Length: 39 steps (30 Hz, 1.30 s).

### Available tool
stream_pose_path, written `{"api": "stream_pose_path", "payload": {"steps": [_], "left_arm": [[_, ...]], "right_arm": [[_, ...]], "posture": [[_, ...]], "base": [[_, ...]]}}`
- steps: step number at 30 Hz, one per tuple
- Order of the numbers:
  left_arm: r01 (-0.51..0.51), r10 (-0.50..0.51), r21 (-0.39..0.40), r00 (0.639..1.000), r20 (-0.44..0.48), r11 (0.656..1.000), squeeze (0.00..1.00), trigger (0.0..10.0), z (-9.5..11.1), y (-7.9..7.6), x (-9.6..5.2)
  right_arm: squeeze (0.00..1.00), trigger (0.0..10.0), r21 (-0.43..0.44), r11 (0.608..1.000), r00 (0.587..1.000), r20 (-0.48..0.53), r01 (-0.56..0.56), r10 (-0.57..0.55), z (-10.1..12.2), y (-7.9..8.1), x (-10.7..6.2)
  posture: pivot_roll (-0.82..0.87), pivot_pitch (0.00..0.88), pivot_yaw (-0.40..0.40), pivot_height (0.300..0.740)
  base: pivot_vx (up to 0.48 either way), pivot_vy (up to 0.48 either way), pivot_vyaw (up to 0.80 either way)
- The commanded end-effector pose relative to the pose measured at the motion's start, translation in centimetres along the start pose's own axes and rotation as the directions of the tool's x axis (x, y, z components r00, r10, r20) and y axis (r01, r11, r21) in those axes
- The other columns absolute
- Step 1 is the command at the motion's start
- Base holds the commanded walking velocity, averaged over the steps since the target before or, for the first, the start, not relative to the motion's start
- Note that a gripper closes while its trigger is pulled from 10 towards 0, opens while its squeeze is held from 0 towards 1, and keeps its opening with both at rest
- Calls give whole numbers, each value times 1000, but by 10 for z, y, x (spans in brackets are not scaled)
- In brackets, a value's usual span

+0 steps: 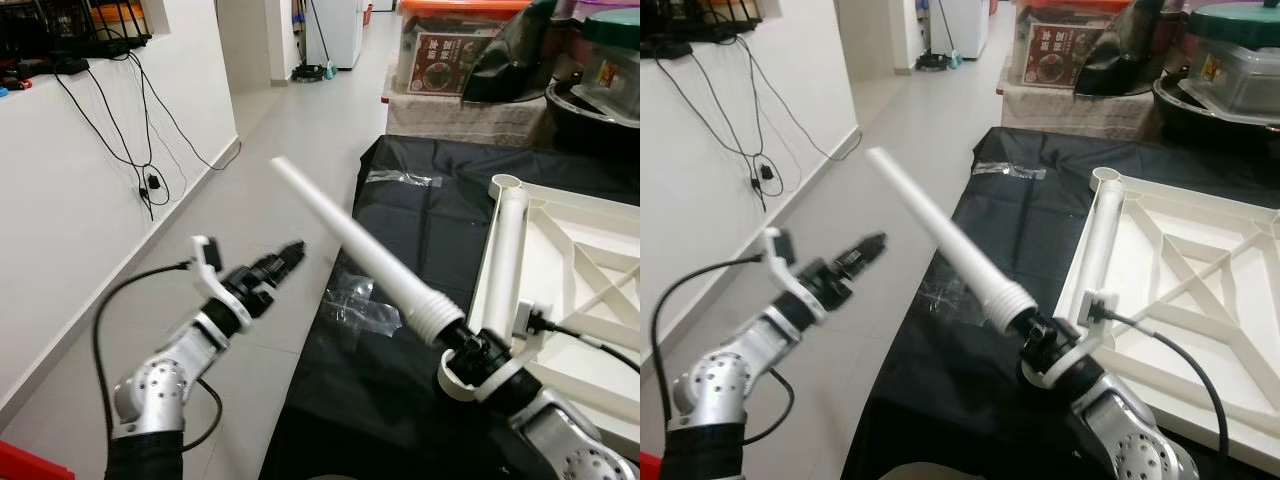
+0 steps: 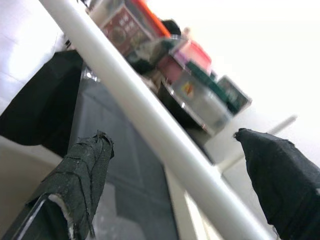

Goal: Building children table

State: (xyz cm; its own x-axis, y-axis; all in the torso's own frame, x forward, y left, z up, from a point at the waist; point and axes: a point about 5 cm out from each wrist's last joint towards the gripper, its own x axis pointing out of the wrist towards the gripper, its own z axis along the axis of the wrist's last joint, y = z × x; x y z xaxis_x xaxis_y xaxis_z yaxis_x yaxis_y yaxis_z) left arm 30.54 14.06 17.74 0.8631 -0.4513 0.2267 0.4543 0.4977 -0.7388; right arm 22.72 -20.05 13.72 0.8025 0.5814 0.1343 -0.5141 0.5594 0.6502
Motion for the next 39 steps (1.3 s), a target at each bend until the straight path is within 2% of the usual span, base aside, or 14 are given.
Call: {"api": "stream_pose_path", "payload": {"steps": [1, 2, 3, 4, 6, 10, 12, 20, 39], "left_arm": [[-10, 10, -27, 1000, -1, 1000, 0, 10000, 0, 2, -1], [-7, 9, -68, 1000, 18, 998, 0, 10000, 4, 3, -2], [15, -9, -143, 999, 42, 990, 0, 10000, 8, 5, -4], [15, -9, -143, 999, 42, 990, 0, 10000, 8, 5, -4], [48, -31, -247, 997, 71, 968, 0, 10000, 12, 7, -8], [54, -35, -292, 997, 71, 955, 0, 10000, 13, 9, -12], [56, -34, -334, 997, 71, 941, 0, 10000, 13, 12, -14], [66, -66, -367, 998, 14, 928, 0, 10000, 5, 11, -19], [46, -36, -406, 999, 32, 913, 0, 10000, 11, 17, -19]], "right_arm": [[0, 0, 2, 998, 998, 13, -59, 59, 4, 7, 1], [0, 0, 23, 996, 997, 3, -83, 83, 3, 8, -3], [0, 0, 37, 993, 993, -26, -115, 116, 1, 10, -8], [0, 0, 37, 993, 993, -26, -115, 116, 1, 10, -8], [0, 0, 59, 986, 985, -59, -157, 160, -3, 14, -15], [0, 0, 79, 981, 981, -65, -180, 185, -5, 16, -18], [0, 0, 95, 970, 968, -96, -223, 231, -7, 21, -21], [0, 0, 115, 960, 956, -117, -256, 269, -9, 24, -27], [0, 0, 151, 934, 922, -173, -323, 347, -17, 34, -32]], "posture": [[74, 0, -51, 740], [72, 0, -53, 740], [69, 0, -55, 740], [69, 0, -55, 740], [69, 0, -54, 740], [69, 0, -58, 740], [69, 0, -58, 740], [67, 0, -57, 740], [66, 0, -55, 740]], "base": [[0, 0, 0], [0, 0, 0], [0, 0, 0], [0, 0, 0], [0, 0, 0], [0, 0, 0], [0, 0, 0], [0, 0, 0], [0, 0, 0]]}}
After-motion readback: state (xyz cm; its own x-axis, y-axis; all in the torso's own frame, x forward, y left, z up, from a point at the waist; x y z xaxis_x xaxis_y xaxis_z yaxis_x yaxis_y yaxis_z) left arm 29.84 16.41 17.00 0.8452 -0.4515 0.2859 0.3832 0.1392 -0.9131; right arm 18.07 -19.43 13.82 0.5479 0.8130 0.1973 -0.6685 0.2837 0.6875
